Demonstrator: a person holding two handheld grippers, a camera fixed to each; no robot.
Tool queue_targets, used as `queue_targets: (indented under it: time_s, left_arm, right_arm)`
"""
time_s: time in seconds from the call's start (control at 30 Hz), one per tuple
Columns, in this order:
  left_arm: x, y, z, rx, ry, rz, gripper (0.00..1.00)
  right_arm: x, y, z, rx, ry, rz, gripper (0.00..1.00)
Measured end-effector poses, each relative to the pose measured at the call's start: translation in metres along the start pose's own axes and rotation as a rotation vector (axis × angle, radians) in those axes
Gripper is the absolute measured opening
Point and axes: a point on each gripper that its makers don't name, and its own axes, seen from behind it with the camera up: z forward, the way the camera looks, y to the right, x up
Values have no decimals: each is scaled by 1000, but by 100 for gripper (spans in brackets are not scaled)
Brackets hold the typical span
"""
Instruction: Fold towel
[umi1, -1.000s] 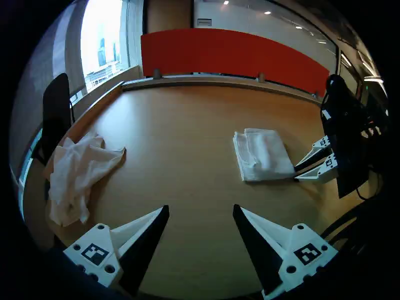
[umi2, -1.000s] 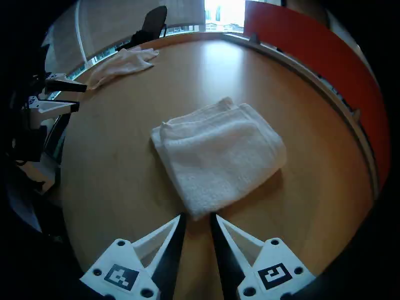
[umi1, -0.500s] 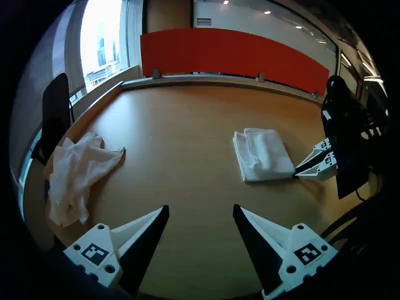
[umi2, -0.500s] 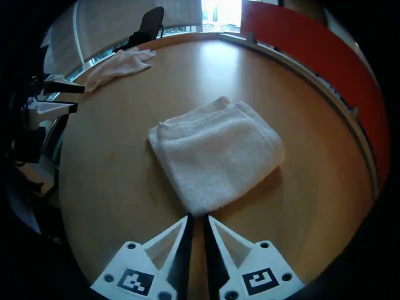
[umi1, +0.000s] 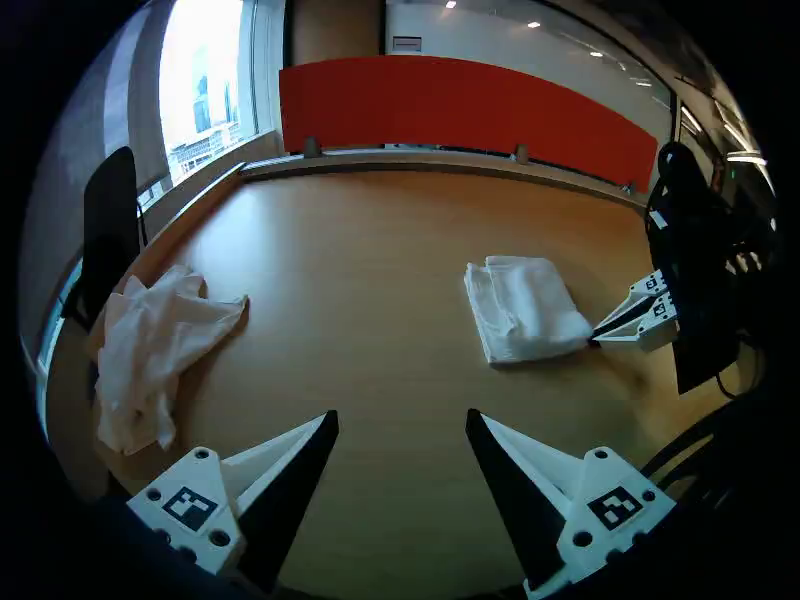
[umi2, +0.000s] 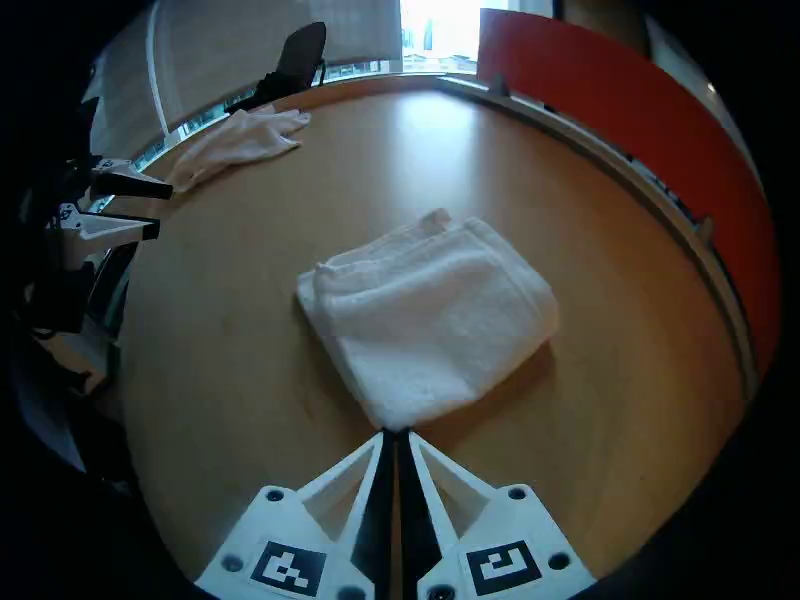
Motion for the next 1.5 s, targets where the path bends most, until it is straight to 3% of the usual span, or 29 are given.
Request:
queue_targets:
  time_s: [0.2,0.53,0.87,1.07,1.5]
  left_arm:
    - [2,0,1,-2,5,-2,95]
    - [11,3,1,-9,27,-5,95]
    - [16,6,-2,-16,47,-4,95]
    - [21,8,-2,-24,59,1,95]
    - [28,13,-1,-53,68,23,95]
  right_arm:
    - [30,10,-15,-21,48,-34,2]
    - [105,32,-48,-80,149,-146,2]
    - [168,53,-90,-133,240,-212,2]
    - [181,68,-114,-158,270,-193,2]
    - [170,99,-146,-199,279,-124,2]
